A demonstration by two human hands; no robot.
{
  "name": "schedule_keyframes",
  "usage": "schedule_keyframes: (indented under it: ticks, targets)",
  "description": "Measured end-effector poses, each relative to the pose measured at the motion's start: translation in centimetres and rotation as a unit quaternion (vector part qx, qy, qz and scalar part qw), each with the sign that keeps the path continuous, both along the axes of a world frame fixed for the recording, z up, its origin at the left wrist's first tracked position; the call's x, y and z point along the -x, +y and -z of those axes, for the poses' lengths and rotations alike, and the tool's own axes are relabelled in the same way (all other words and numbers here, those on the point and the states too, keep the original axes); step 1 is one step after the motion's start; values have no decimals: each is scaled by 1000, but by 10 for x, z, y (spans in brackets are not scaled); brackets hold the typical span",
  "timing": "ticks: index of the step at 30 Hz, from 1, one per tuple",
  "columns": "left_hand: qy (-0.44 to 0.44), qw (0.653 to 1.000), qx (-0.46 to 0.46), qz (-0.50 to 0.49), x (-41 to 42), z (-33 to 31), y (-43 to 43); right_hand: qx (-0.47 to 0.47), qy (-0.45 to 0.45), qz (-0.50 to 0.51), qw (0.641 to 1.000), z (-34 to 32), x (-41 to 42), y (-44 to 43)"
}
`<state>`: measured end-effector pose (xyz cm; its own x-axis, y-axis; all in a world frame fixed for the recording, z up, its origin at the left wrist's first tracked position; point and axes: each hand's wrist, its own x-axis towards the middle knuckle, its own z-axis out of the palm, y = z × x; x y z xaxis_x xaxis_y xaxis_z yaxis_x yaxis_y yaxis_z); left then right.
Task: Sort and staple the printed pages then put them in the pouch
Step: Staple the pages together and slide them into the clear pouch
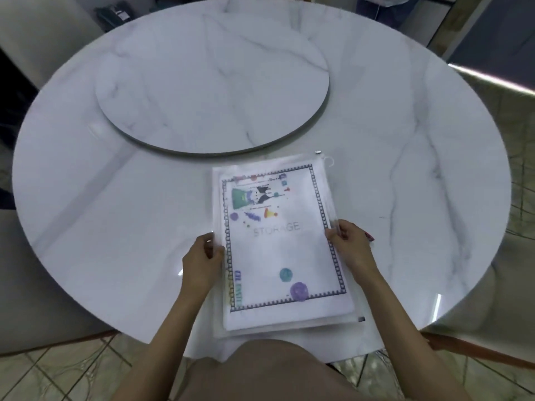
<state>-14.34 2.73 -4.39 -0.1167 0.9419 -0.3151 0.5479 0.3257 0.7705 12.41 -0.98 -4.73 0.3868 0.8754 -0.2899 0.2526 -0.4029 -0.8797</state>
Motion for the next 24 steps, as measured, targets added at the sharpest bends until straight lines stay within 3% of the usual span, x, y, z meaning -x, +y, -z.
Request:
schedule_keyframes:
  ticks: [4, 14, 18, 24]
  targets:
    - [39, 998, -34, 26, -5, 6, -2, -12, -158, -10, 987, 0, 1, -2]
    - [195, 955, -122, 189, 5, 25, -16, -35, -367, -32, 929, 15, -16, -19]
    - [220, 931, -141, 254, 14, 37, -24, 12, -387, -54, 920, 21, -25, -23]
    - [213, 926, -159, 268, 21, 48, -35, -23, -365, -52, 929, 19, -25, -23]
